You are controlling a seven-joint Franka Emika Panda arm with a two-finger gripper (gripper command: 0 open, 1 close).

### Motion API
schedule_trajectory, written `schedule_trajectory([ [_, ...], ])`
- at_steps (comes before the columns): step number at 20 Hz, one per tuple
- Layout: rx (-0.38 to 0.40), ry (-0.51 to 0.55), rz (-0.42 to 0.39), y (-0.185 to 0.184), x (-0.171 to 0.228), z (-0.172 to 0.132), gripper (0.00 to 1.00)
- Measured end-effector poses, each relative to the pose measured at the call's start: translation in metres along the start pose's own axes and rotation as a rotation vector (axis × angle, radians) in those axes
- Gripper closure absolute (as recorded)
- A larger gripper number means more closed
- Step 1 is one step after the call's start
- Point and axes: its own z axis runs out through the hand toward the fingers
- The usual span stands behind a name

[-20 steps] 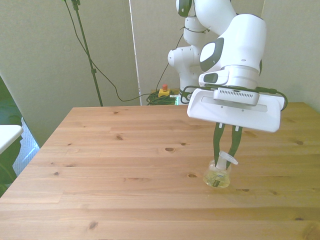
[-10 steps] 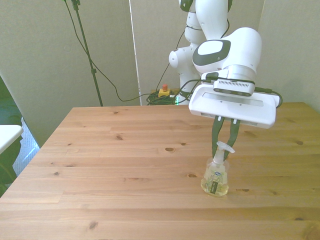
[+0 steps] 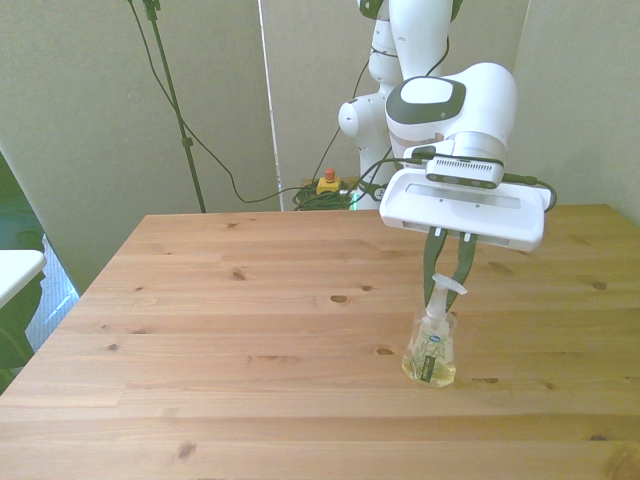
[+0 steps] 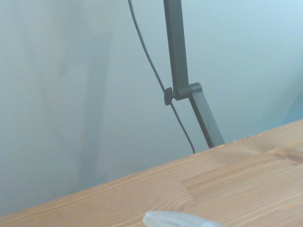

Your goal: Stand the sanitizer

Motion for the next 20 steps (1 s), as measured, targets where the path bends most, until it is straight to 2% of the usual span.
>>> schedule_trajectory([
  [10,-0.016,-0.012,-0.011,0.006,-0.009,-0.002,0.0],
  [20,-0.022,-0.065,-0.036,-0.015,-0.024,-0.012,0.0],
])
